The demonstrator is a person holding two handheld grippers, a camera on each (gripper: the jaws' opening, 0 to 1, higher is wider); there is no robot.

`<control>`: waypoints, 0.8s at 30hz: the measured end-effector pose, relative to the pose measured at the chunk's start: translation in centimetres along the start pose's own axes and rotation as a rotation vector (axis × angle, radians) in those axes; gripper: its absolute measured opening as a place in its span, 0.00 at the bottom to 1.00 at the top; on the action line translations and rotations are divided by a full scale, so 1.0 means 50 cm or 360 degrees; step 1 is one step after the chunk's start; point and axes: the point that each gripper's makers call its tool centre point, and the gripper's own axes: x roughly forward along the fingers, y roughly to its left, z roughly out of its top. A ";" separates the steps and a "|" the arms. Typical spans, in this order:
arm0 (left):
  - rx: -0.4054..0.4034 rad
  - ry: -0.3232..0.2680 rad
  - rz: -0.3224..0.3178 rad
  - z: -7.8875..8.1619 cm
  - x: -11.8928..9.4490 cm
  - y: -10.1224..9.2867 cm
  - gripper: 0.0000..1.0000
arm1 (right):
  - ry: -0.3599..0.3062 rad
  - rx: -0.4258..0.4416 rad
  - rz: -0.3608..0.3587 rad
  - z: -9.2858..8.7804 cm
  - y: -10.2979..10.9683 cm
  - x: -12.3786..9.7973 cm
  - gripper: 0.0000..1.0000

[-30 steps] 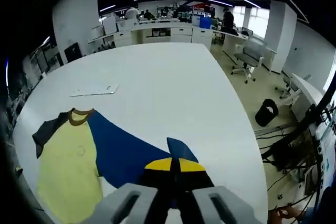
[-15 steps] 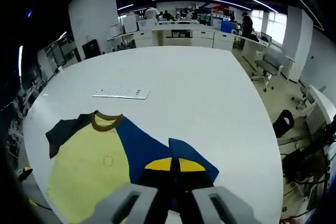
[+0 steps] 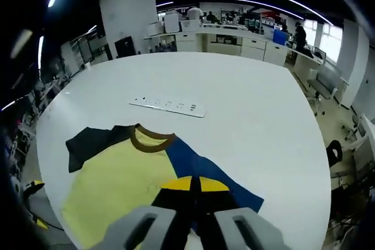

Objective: Fold the garment on the visible template until the final outline fits inside the template.

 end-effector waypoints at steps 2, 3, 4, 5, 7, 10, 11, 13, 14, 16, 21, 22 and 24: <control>-0.0006 0.0001 -0.0002 -0.001 0.000 -0.001 0.97 | -0.0002 -0.0018 0.0012 0.007 0.016 0.005 0.00; -0.0007 0.0002 -0.0001 -0.001 0.000 -0.001 0.96 | -0.0004 -0.0028 0.0025 0.012 0.027 0.008 0.00; -0.0006 0.0002 0.0001 -0.002 0.000 0.000 0.97 | -0.0003 -0.0029 0.0034 0.014 0.033 0.010 0.00; -0.0003 0.0004 0.0001 -0.002 -0.001 0.000 0.97 | -0.0004 -0.0036 0.0044 0.019 0.043 0.012 0.00; -0.0006 0.0005 0.0001 -0.002 0.000 -0.001 0.96 | -0.0009 -0.0041 0.0063 0.026 0.059 0.016 0.00; -0.0010 0.0008 0.0015 -0.003 -0.001 0.002 0.95 | -0.0010 -0.0062 0.0086 0.034 0.082 0.022 0.00; -0.0012 0.0004 0.0017 -0.002 -0.001 0.002 0.95 | -0.0003 -0.0076 0.0091 0.034 0.088 0.023 0.00; -0.0016 -0.0001 0.0017 -0.001 -0.003 0.002 0.96 | -0.0010 -0.0091 0.0099 0.040 0.100 0.024 0.00; -0.0015 0.0000 0.0019 -0.002 -0.003 0.002 0.96 | -0.0016 -0.0092 0.0108 0.044 0.109 0.025 0.00; -0.0012 0.0009 0.0022 -0.004 -0.004 0.003 0.96 | -0.0022 -0.0086 0.0133 0.049 0.125 0.028 0.00; -0.0022 0.0003 0.0028 -0.003 -0.006 0.006 0.96 | -0.0014 -0.0122 0.0175 0.056 0.162 0.039 0.00; -0.0021 0.0004 0.0028 -0.003 -0.005 0.006 0.96 | -0.0010 -0.0131 0.0180 0.057 0.169 0.041 0.00; -0.0019 0.0011 0.0030 -0.005 -0.005 0.007 0.96 | -0.0001 -0.0157 0.0197 0.057 0.186 0.046 0.00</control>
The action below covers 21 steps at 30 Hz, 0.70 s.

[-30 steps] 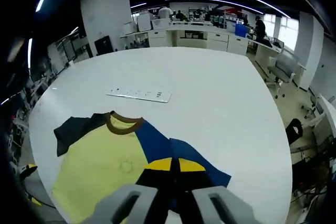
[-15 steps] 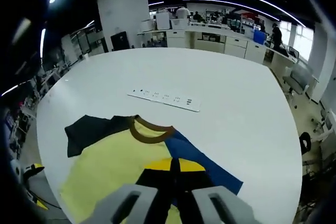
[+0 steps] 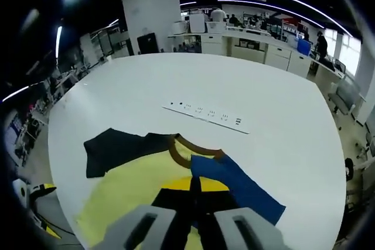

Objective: Fold the garment on the visible template until the final outline fits inside the template.

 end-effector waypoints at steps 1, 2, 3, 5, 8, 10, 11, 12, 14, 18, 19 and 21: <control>0.0000 0.0003 0.0001 -0.001 0.000 0.000 0.96 | 0.0001 -0.0005 0.0007 0.003 0.010 0.004 0.00; -0.0001 0.0005 0.0001 -0.001 0.001 0.001 0.96 | 0.0001 -0.0013 0.0016 0.005 0.016 0.006 0.00; -0.0001 0.0005 0.0000 -0.001 0.002 0.001 0.96 | 0.0002 -0.0019 0.0029 0.008 0.027 0.010 0.00; -0.0004 0.0002 -0.0001 -0.001 0.002 0.001 0.95 | 0.0005 -0.0044 0.0044 0.015 0.043 0.017 0.00; -0.0010 0.0000 -0.0001 -0.002 0.002 0.002 0.96 | 0.0003 -0.0064 0.0060 0.027 0.058 0.026 0.00; -0.0011 0.0005 -0.0001 -0.004 0.002 0.003 0.95 | -0.0006 -0.0065 0.0082 0.036 0.068 0.032 0.00; -0.0011 0.0011 -0.0001 -0.007 0.002 0.003 0.95 | -0.0008 -0.0068 0.0092 0.039 0.074 0.034 0.00; -0.0010 0.0013 -0.0001 -0.007 0.002 0.004 0.95 | -0.0013 -0.0073 0.0102 0.044 0.082 0.037 0.00; -0.0010 0.0017 0.0001 -0.009 0.001 0.005 0.95 | -0.0015 -0.0079 0.0125 0.051 0.097 0.044 0.00; -0.0021 0.0006 0.0011 -0.007 -0.001 0.010 0.95 | -0.0024 -0.0078 0.0147 0.059 0.118 0.054 0.00; -0.0023 0.0007 0.0012 -0.008 -0.001 0.010 0.95 | -0.0026 -0.0071 0.0163 0.059 0.129 0.056 0.00; -0.0022 0.0013 0.0013 -0.010 -0.001 0.011 0.95 | -0.0030 -0.0078 0.0182 0.060 0.145 0.059 0.00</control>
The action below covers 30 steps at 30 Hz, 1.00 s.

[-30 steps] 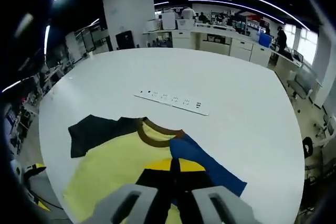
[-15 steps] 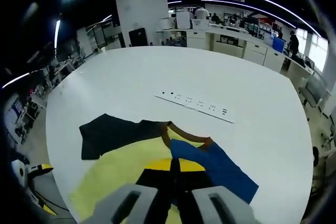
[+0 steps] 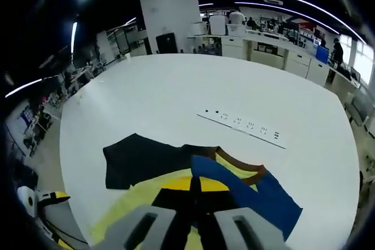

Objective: Fold the garment on the visible template until the final outline fits inside the template.

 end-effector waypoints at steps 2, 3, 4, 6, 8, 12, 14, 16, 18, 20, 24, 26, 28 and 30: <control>-0.0002 0.0008 0.0003 -0.004 0.000 0.001 0.95 | -0.0003 -0.0025 0.0006 0.001 0.012 0.004 0.00; -0.0008 0.0012 0.0004 -0.006 0.000 0.001 0.95 | -0.0005 -0.0032 0.0012 0.002 0.017 0.005 0.00; -0.0010 0.0015 0.0005 -0.008 0.000 0.001 0.95 | -0.0007 -0.0036 0.0022 0.001 0.026 0.006 0.00; -0.0008 0.0026 0.0004 -0.012 0.000 0.001 0.95 | -0.0010 -0.0044 0.0034 0.000 0.035 0.009 0.00; -0.0005 0.0033 0.0009 -0.012 -0.001 0.002 0.95 | -0.0009 -0.0077 0.0044 -0.002 0.046 0.013 0.00; -0.0017 0.0026 0.0012 -0.010 0.000 0.005 0.93 | -0.0006 -0.0124 0.0075 -0.007 0.070 0.019 0.00; -0.0014 0.0026 0.0015 -0.010 0.001 0.006 0.94 | -0.0006 -0.0132 0.0089 -0.008 0.080 0.022 0.00; -0.0015 0.0026 0.0017 -0.010 0.000 0.006 0.93 | -0.0004 -0.0147 0.0110 -0.011 0.093 0.026 0.00; -0.0018 0.0026 0.0018 -0.011 -0.001 0.006 0.93 | 0.0000 -0.0160 0.0136 -0.016 0.107 0.030 0.00; -0.0018 0.0028 0.0021 -0.013 -0.002 0.006 0.93 | -0.0001 -0.0174 0.0153 -0.020 0.120 0.034 0.00; -0.0025 0.0030 0.0026 -0.017 -0.006 0.007 0.93 | 0.0004 -0.0206 0.0202 -0.031 0.147 0.045 0.00; -0.0033 0.0032 0.0034 -0.020 -0.008 0.010 0.93 | 0.0010 -0.0250 0.0221 -0.039 0.158 0.050 0.00; -0.0038 0.0032 0.0038 -0.021 -0.009 0.012 0.93 | 0.0024 -0.0277 0.0221 -0.046 0.163 0.056 0.00; -0.0041 0.0031 0.0042 -0.021 -0.010 0.013 0.93 | 0.0037 -0.0292 0.0227 -0.054 0.166 0.062 0.00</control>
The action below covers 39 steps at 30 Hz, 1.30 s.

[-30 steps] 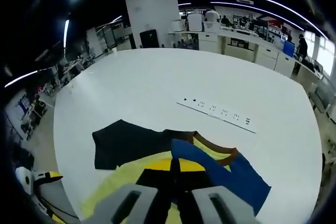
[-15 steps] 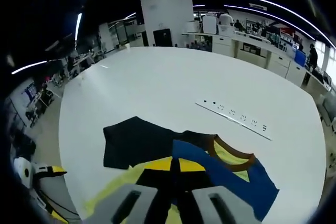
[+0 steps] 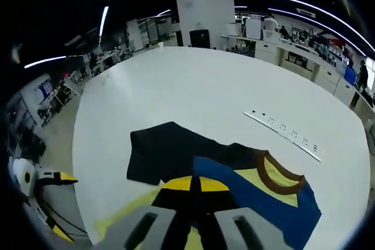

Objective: Fold the garment on the visible template until the final outline fits inside the template.

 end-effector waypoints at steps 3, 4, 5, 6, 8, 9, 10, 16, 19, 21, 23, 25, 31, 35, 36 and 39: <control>-0.0003 0.0003 0.0001 -0.001 0.001 0.000 0.92 | 0.0017 0.0000 0.0009 -0.010 0.003 0.012 0.00; -0.0003 0.0004 0.0001 -0.002 0.002 0.000 0.92 | 0.0022 -0.0004 0.0007 -0.013 0.003 0.015 0.00; -0.0005 0.0004 0.0001 -0.002 0.002 0.000 0.92 | 0.0030 -0.0016 0.0004 -0.017 0.003 0.019 0.00; -0.0007 0.0003 0.0001 -0.002 0.002 0.000 0.92 | 0.0033 -0.0012 0.0007 -0.020 0.004 0.023 0.00; -0.0010 0.0003 0.0000 -0.003 0.002 0.000 0.92 | 0.0041 0.0002 0.0010 -0.027 0.007 0.031 0.00; -0.0011 0.0005 0.0003 -0.003 0.002 0.001 0.92 | 0.0045 0.0007 0.0009 -0.030 0.008 0.036 0.00; -0.0011 0.0005 0.0004 -0.004 0.002 0.001 0.92 | 0.0048 0.0013 0.0010 -0.033 0.008 0.040 0.00; -0.0020 0.0001 0.0010 -0.006 -0.001 0.001 0.92 | 0.0054 0.0121 0.0049 -0.048 0.019 0.070 0.00; -0.0022 0.0000 0.0013 -0.007 -0.003 0.001 0.92 | 0.0060 0.0162 0.0045 -0.058 0.020 0.084 0.00; -0.0029 -0.0002 0.0013 -0.009 -0.005 0.001 0.92 | 0.0065 0.0177 0.0053 -0.064 0.023 0.092 0.00; -0.0039 -0.0003 0.0016 -0.011 -0.008 0.003 0.92 | 0.0084 0.0147 0.0058 -0.074 0.027 0.099 0.00; -0.0040 0.0002 0.0022 -0.014 -0.011 0.006 0.92 | 0.0107 0.0138 0.0078 -0.084 0.034 0.104 0.00; -0.0051 -0.0006 0.0036 -0.012 -0.014 0.009 0.93 | 0.0122 0.0170 0.0140 -0.092 0.049 0.108 0.03; -0.0046 -0.0012 0.0039 -0.010 -0.013 0.009 0.93 | 0.0102 0.0114 0.0105 -0.091 0.036 0.099 0.14; -0.0047 -0.0016 0.0040 -0.009 -0.013 0.010 0.94 | 0.0092 0.0091 0.0087 -0.091 0.030 0.096 0.18; -0.0047 -0.0018 0.0045 -0.007 -0.014 0.010 0.95 | 0.0049 0.0013 0.0010 -0.089 0.004 0.084 0.33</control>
